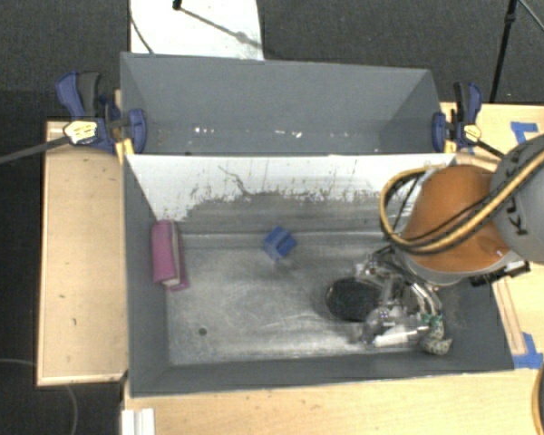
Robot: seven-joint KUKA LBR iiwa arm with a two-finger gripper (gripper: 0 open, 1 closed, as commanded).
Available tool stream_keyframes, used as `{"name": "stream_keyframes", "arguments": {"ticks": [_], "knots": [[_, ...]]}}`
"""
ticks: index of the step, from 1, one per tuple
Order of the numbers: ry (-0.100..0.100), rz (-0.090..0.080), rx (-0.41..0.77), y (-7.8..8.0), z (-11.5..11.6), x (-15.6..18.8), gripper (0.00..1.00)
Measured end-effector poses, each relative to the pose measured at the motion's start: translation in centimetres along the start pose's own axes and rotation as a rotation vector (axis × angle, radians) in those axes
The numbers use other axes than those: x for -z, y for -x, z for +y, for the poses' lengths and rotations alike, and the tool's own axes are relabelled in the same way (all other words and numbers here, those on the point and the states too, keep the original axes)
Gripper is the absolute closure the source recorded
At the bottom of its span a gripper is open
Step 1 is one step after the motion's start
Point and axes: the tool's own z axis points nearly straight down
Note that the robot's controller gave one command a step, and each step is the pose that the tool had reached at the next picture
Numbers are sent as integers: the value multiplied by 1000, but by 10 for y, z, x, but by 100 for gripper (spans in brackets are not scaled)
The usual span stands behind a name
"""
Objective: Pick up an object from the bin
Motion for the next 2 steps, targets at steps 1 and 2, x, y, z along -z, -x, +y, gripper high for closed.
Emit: {"name": "stream_keyframes", "arguments": {"ticks": [1,2], "knots": [[2,1,-4,0,2,0,100],[-1,-4,329,29,-33,179,100]]}}
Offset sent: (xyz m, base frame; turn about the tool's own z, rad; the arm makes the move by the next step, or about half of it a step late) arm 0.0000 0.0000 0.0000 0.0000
